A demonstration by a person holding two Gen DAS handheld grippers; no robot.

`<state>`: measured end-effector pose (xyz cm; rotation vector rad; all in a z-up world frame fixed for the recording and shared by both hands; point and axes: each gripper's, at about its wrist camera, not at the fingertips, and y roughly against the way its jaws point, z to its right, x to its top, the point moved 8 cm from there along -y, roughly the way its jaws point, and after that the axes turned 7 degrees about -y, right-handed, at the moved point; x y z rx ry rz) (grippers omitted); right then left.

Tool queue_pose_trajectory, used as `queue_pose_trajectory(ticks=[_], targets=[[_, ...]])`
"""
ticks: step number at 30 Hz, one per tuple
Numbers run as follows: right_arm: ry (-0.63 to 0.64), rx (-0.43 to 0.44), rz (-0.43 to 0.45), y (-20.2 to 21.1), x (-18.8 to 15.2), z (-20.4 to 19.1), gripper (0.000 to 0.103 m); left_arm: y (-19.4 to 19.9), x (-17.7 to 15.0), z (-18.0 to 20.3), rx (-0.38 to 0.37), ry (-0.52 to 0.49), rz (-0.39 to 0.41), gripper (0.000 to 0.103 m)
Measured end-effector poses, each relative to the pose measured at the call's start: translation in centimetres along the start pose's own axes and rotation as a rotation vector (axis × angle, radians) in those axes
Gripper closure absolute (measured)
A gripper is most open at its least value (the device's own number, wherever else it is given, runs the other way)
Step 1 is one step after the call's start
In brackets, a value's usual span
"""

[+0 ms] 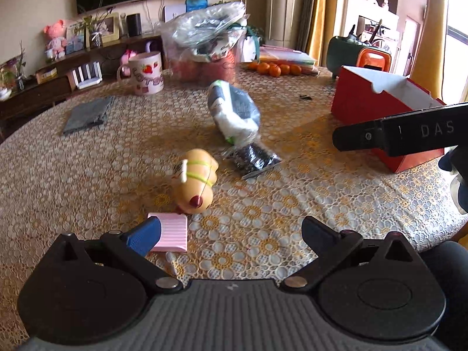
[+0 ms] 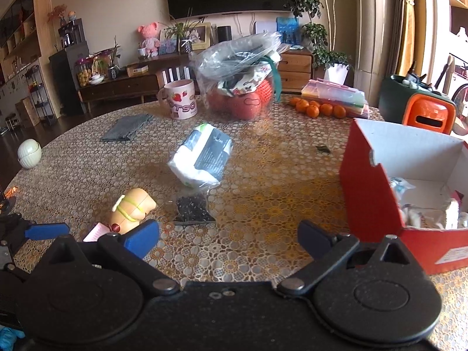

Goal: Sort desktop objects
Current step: 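Grasp the pink sponge with the left gripper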

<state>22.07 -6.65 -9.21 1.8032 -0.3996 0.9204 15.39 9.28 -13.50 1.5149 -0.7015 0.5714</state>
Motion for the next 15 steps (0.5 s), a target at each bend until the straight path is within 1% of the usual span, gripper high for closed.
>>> queue_pose_trajectory(ticks=[3, 8, 15], targets=[[0.014, 0.016, -0.029, -1.4, -0.2, -0.8, 0.003, -1.0, -0.8, -0.8, 0.010, 0.012, -0.016, 0.000], [0.046, 0.019, -0.068, -3.6, -0.5, -1.7, 0.004, -2.4, -1.7, -2.0, 0.019, 0.040, -0.042, 0.000], [0.075, 0.018, -0.114, -6.5, -0.9, -2.6, 0.006, -3.9, -2.2, -3.5, 0.038, 0.063, -0.051, 0.000]])
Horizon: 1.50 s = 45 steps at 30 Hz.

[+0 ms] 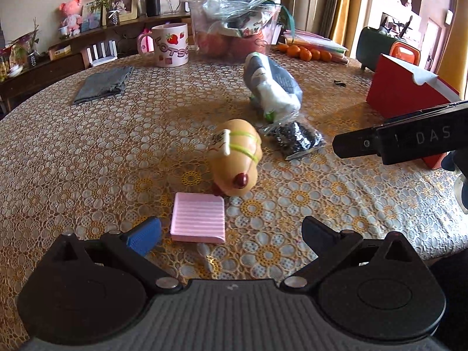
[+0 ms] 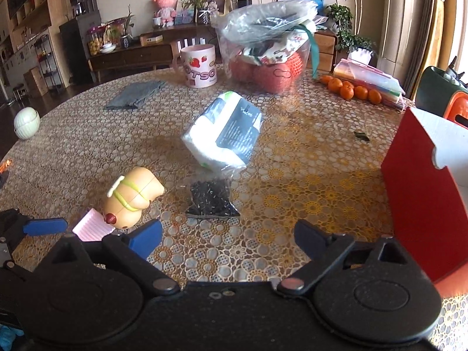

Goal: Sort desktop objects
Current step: 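Grasp the pink sponge with the left gripper, then grasp the bag of black screws with the right gripper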

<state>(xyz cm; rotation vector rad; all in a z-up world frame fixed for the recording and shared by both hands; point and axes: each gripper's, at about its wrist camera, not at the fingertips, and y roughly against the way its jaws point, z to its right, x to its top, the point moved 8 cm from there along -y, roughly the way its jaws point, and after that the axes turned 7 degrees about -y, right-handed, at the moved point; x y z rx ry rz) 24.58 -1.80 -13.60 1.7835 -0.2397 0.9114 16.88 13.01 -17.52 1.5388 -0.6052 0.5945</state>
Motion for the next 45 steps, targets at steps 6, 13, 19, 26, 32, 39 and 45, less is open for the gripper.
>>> queue_pose_trajectory(ticks=[6, 13, 19, 26, 32, 39, 45], targets=[[0.018, -0.003, -0.032, -2.1, -0.1, -0.4, 0.009, -1.0, -0.1, -0.7, 0.010, -0.003, 0.002, 0.001], [0.015, -0.011, -0.055, -4.1, -0.1, -0.5, 0.014, -1.8, -0.3, -1.2, 0.019, -0.027, 0.004, 0.009], [0.030, -0.016, -0.069, -5.3, 0.0, -0.7, 0.020, -1.4, -0.4, -1.5, 0.019, -0.043, 0.029, 0.022], [0.039, -0.019, -0.074, -6.3, 0.1, -1.1, 0.024, -0.9, -0.5, -1.3, 0.002, -0.070, 0.043, 0.040], [0.053, -0.016, -0.074, -6.7, 0.5, -1.4, 0.026, -0.4, -0.9, -1.3, -0.015, -0.088, 0.061, 0.050], [0.046, -0.006, -0.075, -7.1, 0.5, -1.6, 0.035, -0.2, -1.0, -1.2, -0.020, -0.087, 0.067, 0.062], [0.041, -0.007, -0.059, -6.7, 0.6, -1.6, 0.046, -0.2, -1.0, -1.3, -0.019, -0.072, 0.060, 0.062]])
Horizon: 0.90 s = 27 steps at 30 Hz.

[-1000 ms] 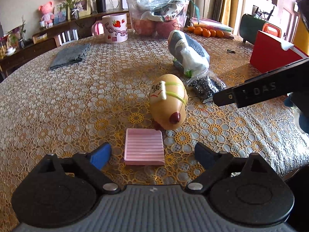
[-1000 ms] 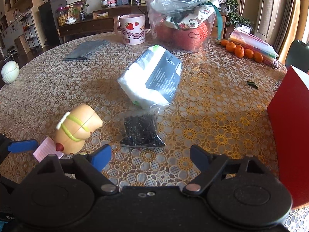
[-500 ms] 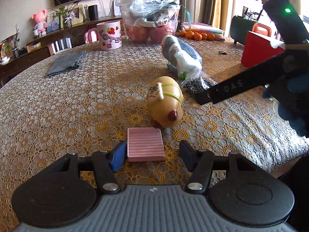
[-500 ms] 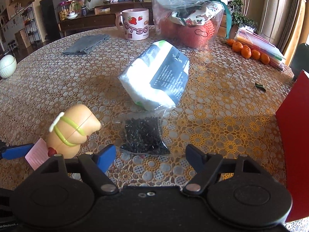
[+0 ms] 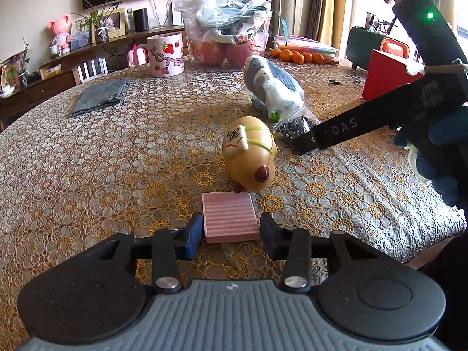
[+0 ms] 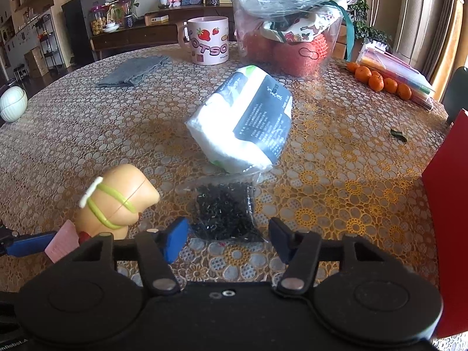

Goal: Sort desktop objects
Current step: 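Grasp the bag of black screws with the right gripper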

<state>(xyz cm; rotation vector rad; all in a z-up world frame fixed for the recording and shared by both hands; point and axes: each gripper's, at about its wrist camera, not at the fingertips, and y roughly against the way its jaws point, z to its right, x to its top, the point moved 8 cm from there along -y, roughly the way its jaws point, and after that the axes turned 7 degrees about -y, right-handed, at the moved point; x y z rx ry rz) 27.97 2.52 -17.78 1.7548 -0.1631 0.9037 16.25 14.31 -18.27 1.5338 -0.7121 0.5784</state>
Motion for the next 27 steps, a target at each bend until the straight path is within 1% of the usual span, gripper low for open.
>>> queue_pose_trajectory(ticks=[3, 4, 5, 7, 11, 14, 20, 27], targets=[[-0.008, -0.005, 0.010, 0.4, 0.1, 0.2, 0.058, 0.1, -0.1, 0.0, 0.001, 0.002, -0.004, 0.062], [-0.011, -0.005, 0.009, 0.5, 0.1, 0.2, 0.064, 0.1, -0.1, 0.0, 0.001, 0.005, -0.005, 0.062], [-0.010, -0.008, 0.007, 0.6, 0.1, 0.3, 0.066, 0.2, -0.1, 0.0, 0.000, 0.007, -0.007, 0.062], [-0.004, -0.007, 0.005, 0.7, -0.1, 0.3, 0.074, 0.3, -0.2, 0.1, -0.001, 0.007, -0.012, 0.062], [-0.005, -0.008, 0.013, 1.2, -0.2, 0.3, 0.078, 0.6, -0.4, 0.3, -0.003, 0.013, -0.022, 0.062], [-0.014, -0.008, 0.024, 1.9, -0.3, 0.5, 0.079, 0.9, -0.5, 0.6, -0.008, 0.018, -0.029, 0.062], [-0.037, -0.005, 0.033, 3.7, -1.0, 1.4, 0.079, 1.6, -0.5, 1.6, -0.020, 0.021, -0.033, 0.062], [-0.082, 0.004, 0.052, 6.8, -1.8, 3.0, 0.079, 2.9, 0.6, 3.6, -0.042, -0.014, -0.005, 0.062]])
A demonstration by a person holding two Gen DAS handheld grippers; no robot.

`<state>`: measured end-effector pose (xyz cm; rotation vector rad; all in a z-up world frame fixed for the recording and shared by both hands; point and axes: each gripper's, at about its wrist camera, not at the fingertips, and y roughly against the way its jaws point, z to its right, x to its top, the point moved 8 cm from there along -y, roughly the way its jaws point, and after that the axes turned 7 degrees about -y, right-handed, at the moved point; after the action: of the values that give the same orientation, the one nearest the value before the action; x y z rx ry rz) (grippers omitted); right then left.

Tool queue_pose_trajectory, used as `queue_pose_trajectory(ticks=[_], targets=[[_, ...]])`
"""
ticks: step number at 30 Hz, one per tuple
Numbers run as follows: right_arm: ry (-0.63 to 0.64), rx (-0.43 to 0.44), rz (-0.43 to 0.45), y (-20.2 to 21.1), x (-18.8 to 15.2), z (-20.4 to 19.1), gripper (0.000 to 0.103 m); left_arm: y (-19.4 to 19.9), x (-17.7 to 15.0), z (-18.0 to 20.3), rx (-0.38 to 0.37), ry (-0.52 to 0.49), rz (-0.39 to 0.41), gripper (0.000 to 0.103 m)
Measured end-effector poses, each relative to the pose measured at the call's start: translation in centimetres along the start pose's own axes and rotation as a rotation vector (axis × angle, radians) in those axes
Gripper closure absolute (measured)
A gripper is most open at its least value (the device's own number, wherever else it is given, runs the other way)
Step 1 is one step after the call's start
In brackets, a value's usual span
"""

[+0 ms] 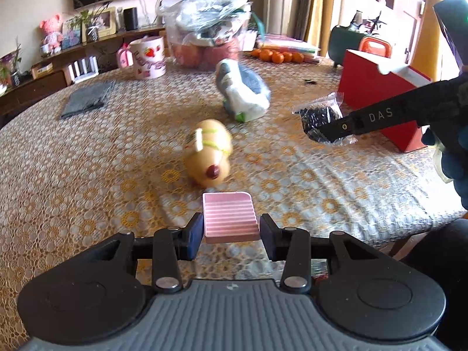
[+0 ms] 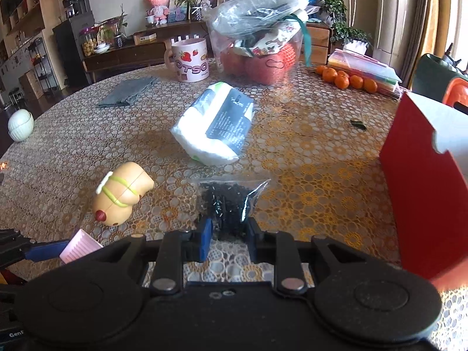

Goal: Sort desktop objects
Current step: 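Grasp the bag of black screws with the right gripper, then carry the pink sponge and the screw bag with both grippers over the shoebox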

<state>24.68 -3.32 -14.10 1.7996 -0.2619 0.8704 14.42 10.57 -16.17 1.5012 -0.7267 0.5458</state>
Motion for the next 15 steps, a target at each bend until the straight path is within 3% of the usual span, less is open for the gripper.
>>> queue_pose_trajectory(ticks=[15], targets=[[-0.086, 0.016, 0.058, 7.8, -0.5, 4.2, 0.079, 3.0, 5.3, 5.2, -0.040, -0.062, 0.095, 0.062]])
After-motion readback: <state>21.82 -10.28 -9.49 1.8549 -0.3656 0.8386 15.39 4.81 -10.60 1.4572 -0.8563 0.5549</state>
